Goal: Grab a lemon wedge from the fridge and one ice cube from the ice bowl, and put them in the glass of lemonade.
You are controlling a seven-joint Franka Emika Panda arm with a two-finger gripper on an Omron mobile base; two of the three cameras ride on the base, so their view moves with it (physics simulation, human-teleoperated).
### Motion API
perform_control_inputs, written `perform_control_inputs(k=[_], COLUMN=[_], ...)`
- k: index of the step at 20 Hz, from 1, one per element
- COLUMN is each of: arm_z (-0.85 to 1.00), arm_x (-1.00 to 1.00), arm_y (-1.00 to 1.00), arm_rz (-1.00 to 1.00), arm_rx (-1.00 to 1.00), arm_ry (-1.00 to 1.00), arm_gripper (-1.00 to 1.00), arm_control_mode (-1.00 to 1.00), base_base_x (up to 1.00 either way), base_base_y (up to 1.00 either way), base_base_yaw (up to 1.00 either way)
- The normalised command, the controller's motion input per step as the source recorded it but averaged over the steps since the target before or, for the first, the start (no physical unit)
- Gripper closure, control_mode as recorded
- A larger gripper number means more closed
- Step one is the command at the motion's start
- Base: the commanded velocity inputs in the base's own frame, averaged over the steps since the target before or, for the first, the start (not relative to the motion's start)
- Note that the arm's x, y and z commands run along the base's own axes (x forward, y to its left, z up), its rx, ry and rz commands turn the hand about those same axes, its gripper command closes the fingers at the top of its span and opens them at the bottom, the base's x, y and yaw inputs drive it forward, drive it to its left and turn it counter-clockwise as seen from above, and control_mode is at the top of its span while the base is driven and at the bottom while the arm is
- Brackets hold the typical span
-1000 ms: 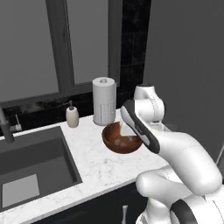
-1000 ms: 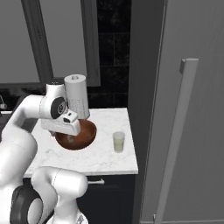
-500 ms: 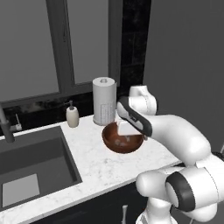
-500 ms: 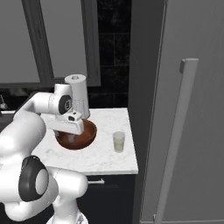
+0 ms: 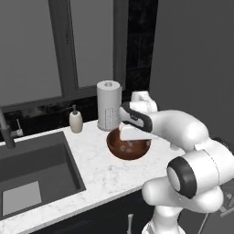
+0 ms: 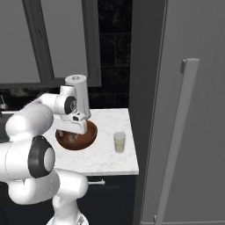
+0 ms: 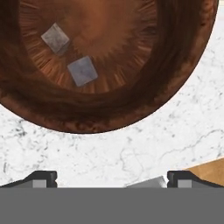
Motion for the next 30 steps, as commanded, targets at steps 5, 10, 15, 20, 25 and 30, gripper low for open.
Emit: perform_control_inputs(k=[5, 10, 15, 20, 25, 30], arm_z=[-0.38, -0.26, -0.19, -0.32, -0.33, -0.28], arm_x=[0.24, 0.26, 0.28, 0.08, 0.03, 0.14], arm_y=[0.10, 0.10, 0.06, 0.01, 0.01, 0.08], arm_rz=[0.00, 0.00, 0.00, 0.00, 0.00, 0.00], arm_rx=[0.00, 0.00, 0.00, 0.00, 0.00, 0.00], arm_ry=[0.02, 0.02, 0.02, 0.06, 0.05, 0.02], arm_gripper=[-1.00, -1.00, -1.00, -1.00, -1.00, 1.00], arm_control_mode=[-1.00, -1.00, -1.00, -1.00, -1.00, -1.00], base_base_x=[0.00, 0.00, 0.00, 0.00, 0.00, 0.00], base_base_y=[0.00, 0.00, 0.00, 0.00, 0.00, 0.00], base_base_yaw=[0.00, 0.00, 0.00, 0.00, 0.00, 0.00])
